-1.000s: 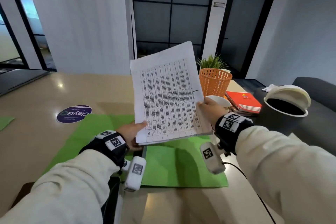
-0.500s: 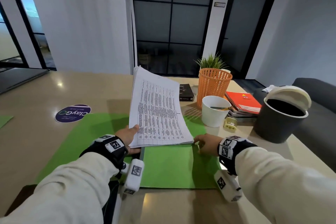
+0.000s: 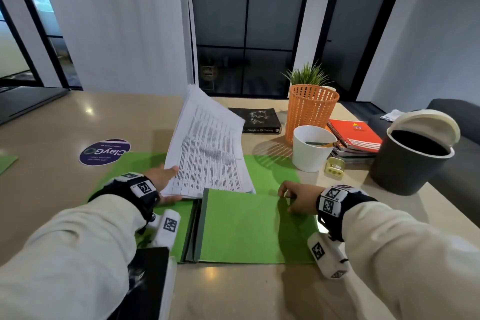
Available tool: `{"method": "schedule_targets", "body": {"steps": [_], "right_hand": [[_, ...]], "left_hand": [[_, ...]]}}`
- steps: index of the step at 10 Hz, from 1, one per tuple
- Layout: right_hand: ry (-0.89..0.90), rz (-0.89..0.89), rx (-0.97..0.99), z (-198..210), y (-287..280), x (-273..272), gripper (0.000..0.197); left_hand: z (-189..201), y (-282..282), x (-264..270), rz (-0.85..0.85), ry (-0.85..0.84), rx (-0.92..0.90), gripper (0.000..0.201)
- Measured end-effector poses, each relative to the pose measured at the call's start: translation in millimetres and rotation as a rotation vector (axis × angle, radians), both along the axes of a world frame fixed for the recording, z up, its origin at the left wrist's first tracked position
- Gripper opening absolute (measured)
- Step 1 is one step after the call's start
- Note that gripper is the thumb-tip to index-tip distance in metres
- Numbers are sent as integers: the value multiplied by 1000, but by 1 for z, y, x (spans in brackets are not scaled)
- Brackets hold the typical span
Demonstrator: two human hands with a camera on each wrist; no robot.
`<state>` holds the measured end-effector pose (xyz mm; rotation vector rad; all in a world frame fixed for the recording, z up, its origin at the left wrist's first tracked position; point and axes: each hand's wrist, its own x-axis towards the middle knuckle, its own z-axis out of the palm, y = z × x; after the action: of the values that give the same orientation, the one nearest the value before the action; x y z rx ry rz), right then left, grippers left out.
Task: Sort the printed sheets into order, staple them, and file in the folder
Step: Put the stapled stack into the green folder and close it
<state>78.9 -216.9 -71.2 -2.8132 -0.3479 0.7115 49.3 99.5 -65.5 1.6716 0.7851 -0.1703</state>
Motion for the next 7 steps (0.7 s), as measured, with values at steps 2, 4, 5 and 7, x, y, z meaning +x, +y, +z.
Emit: {"method": "schedule_targets", "body": {"steps": [2,4,5,7], "right_hand": [[8,-17,25,-2,-1,0,41],[16,-31,45,-2,-3,-1,39],[19,-28,43,-2,-3,-1,40],[20,7,30,3,-6,-5,43]], "left_hand": [[-7,-20,-6,-344,144,309,57],[4,-41,-3,-425,197,433,40],[18,-42,-9,-545,209,685,51],[23,-43,-1,-268,165,383,35]]}}
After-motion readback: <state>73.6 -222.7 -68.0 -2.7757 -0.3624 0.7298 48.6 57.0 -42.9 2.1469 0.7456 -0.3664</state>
